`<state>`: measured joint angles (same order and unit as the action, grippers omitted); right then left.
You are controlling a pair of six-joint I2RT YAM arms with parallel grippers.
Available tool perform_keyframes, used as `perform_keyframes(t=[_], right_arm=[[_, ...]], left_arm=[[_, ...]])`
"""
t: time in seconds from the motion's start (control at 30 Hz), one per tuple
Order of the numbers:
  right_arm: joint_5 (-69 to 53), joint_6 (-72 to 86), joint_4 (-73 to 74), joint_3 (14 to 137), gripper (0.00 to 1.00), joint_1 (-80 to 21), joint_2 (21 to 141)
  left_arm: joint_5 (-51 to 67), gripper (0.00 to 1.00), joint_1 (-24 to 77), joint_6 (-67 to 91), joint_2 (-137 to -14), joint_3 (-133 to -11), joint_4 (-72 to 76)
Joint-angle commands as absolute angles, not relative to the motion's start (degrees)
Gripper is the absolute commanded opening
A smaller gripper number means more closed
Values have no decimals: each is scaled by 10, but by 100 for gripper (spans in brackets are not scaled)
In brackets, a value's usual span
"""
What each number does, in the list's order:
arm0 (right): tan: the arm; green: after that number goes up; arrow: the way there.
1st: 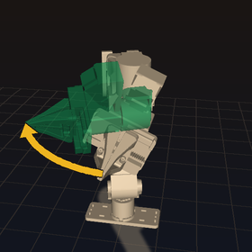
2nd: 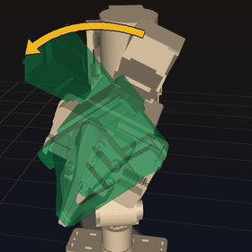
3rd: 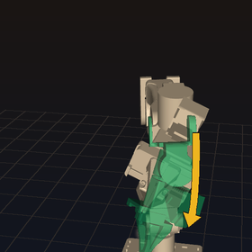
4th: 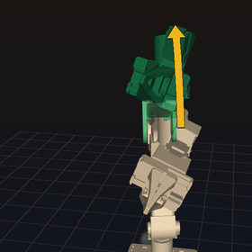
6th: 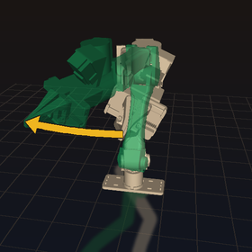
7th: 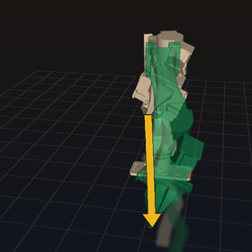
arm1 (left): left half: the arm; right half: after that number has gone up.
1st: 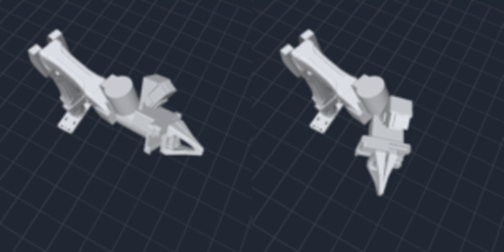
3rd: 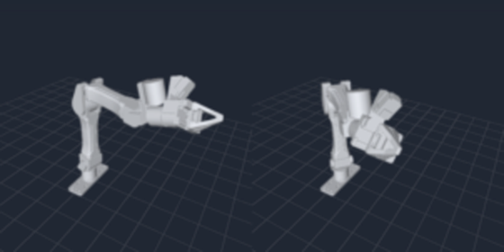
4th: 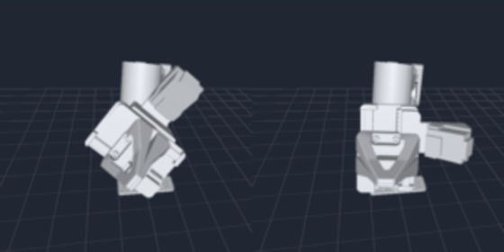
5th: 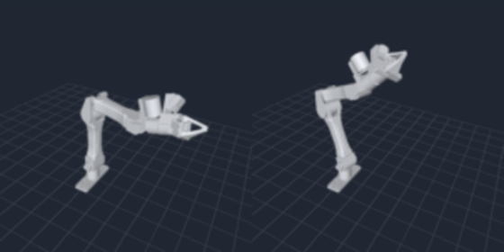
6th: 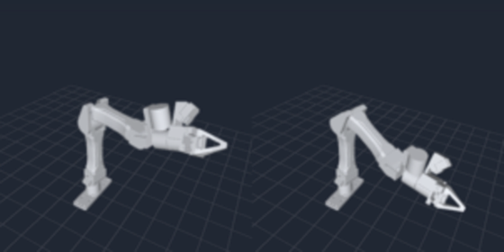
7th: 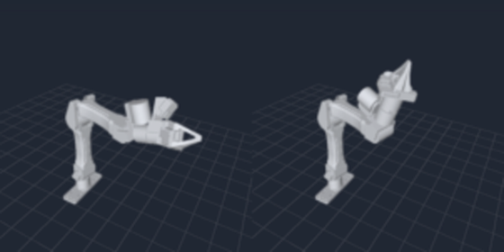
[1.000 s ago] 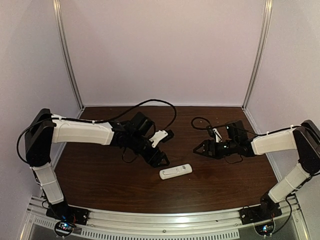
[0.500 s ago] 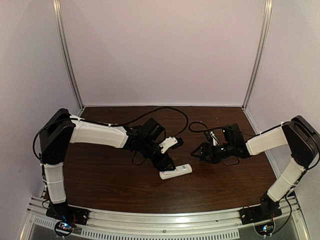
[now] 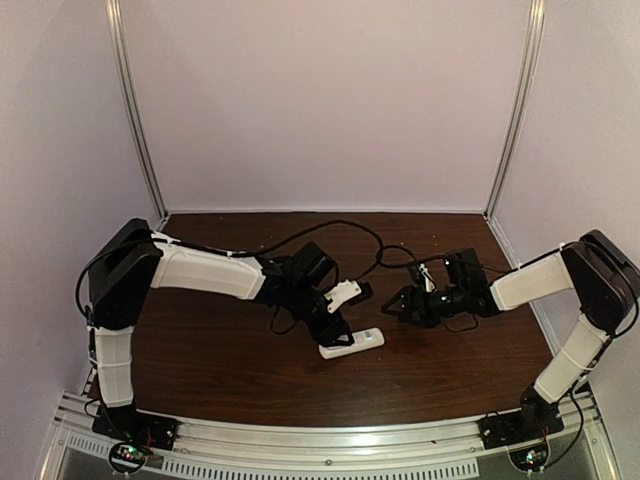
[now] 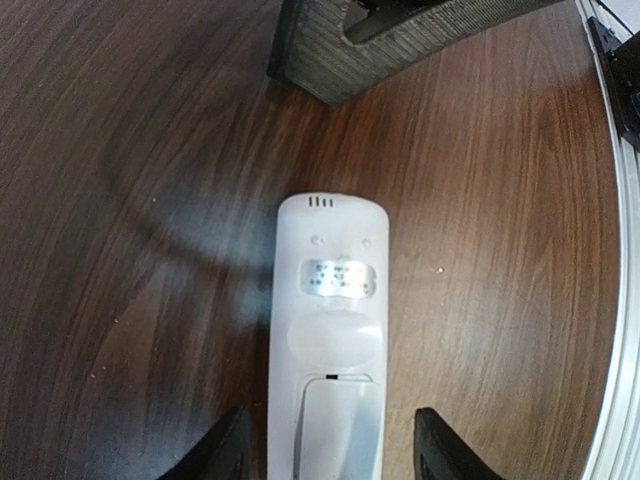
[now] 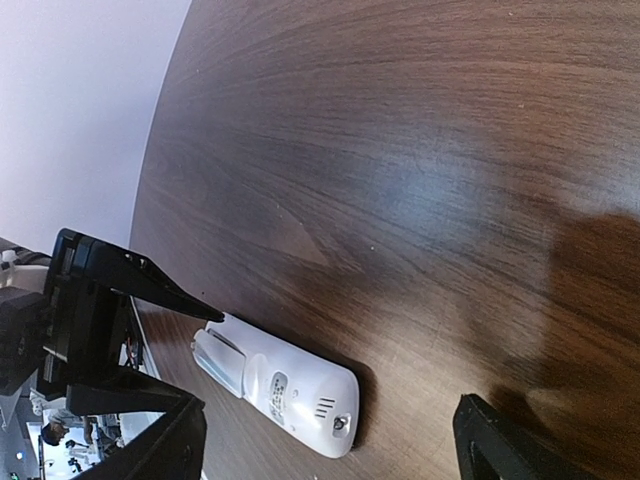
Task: Load the batteries into the remote control
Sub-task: Press the battery cover on the remote control.
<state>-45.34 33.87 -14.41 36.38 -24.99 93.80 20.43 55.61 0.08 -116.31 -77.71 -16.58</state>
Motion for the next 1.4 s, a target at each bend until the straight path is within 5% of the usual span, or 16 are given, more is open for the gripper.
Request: perform_keyframes(t=[0.0,0.93,1.37], right_arm=[[-462,333,-150,374,86,-249,947],[-466,327,-145,380,85,-249,956],[-444,316,-120,394,85,-242,883]], left_arm=[[206,55,560,-16,-1180,-792,-166],[204,39,560,-15,-1206,-810,-181],[179,62,548,38,-1137,-809,-167]])
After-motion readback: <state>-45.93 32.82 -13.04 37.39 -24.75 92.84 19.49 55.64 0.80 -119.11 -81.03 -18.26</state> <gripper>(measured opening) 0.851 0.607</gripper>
